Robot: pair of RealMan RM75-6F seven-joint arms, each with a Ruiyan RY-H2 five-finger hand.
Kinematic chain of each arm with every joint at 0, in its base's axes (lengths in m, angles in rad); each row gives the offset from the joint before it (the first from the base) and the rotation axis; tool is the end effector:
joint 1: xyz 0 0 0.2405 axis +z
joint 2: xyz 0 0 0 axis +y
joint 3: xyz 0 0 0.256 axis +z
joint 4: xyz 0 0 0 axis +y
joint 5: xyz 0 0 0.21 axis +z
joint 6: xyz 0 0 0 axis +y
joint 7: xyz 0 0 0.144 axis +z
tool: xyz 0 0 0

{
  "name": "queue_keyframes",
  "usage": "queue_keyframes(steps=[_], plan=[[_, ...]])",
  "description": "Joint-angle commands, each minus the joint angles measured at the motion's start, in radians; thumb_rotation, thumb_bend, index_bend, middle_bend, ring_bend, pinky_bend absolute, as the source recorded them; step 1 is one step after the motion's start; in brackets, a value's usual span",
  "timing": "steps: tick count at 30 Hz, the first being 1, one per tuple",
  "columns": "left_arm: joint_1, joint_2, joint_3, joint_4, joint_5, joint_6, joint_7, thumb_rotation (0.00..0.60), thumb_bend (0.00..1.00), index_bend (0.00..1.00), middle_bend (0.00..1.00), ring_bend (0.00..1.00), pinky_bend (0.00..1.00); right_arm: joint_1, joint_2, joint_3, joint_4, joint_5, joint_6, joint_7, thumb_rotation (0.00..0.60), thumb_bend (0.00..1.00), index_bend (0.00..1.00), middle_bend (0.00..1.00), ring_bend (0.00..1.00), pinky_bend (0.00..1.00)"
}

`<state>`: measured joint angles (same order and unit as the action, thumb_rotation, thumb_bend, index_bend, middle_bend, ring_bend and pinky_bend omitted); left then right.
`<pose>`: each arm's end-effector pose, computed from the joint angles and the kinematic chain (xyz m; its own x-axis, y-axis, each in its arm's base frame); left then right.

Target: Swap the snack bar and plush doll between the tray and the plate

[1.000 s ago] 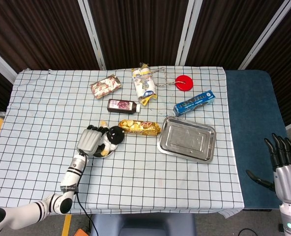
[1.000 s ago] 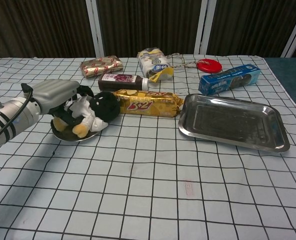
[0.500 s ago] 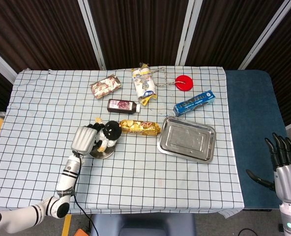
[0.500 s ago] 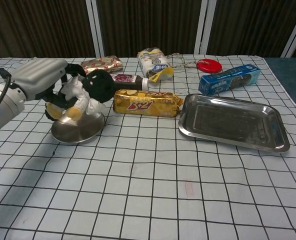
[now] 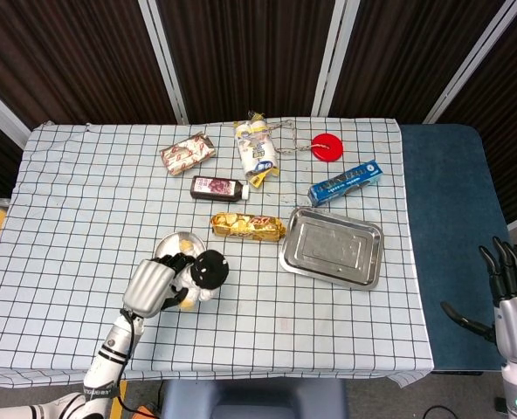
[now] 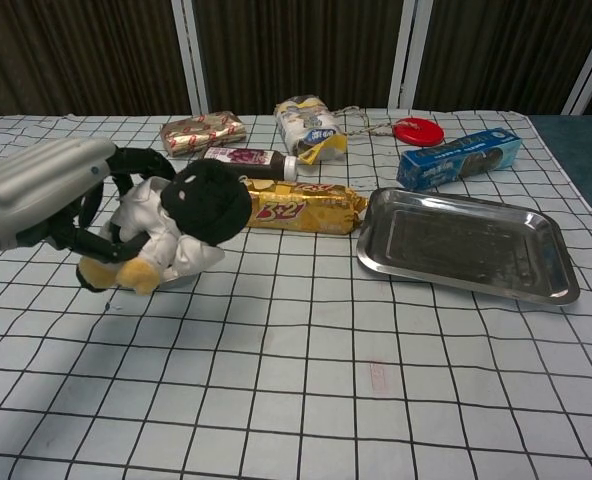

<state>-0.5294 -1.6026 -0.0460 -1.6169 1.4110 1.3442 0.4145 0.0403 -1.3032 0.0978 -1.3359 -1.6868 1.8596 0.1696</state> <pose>-0.1484 0.2601 -0.0044 0.3674 0.0458 0.9289 0.8528 -0.4152 -0.3168 -0.3041 -0.1653 0.1661 0.2573 0.3630 0.8956 -0.9200 -0.1915 0.3420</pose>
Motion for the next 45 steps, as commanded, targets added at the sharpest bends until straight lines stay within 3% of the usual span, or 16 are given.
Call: queue_keyframes(steps=[1,15,27,35,39,45], plan=[[0.011,-0.063,0.010,0.036,-0.007,-0.015,0.017,0.600,0.49,0.72,0.86,0.74,0.69,-0.002,0.002,-0.002,0.002,-0.006,0.005,0.006,0.600,0.08,0.00,0.00,0.00,0.02],[-0.005,-0.267,-0.048,0.107,-0.051,-0.042,0.162,0.600,0.49,0.72,0.87,0.74,0.70,-0.018,0.020,-0.009,-0.002,-0.037,0.045,0.066,0.600,0.08,0.00,0.00,0.00,0.03],[-0.056,-0.376,-0.108,0.172,-0.128,-0.119,0.247,0.600,0.49,0.72,0.87,0.74,0.72,-0.030,0.041,-0.029,-0.010,-0.062,0.053,0.088,0.600,0.08,0.00,0.00,0.00,0.03],[-0.063,-0.422,-0.123,0.202,-0.124,-0.096,0.261,0.600,0.49,0.71,0.84,0.74,0.72,-0.031,0.045,-0.030,-0.016,-0.062,0.046,0.085,0.600,0.08,0.00,0.00,0.00,0.03],[-0.062,-0.422,-0.120,0.197,-0.118,-0.092,0.260,0.600,0.48,0.60,0.72,0.69,0.71,-0.033,0.044,-0.028,-0.016,-0.062,0.052,0.089,0.600,0.08,0.00,0.00,0.00,0.03],[-0.057,-0.381,-0.124,0.125,-0.184,-0.145,0.268,0.600,0.44,0.19,0.31,0.32,0.45,-0.034,0.043,-0.029,-0.013,-0.067,0.054,0.092,0.600,0.08,0.00,0.00,0.00,0.03]])
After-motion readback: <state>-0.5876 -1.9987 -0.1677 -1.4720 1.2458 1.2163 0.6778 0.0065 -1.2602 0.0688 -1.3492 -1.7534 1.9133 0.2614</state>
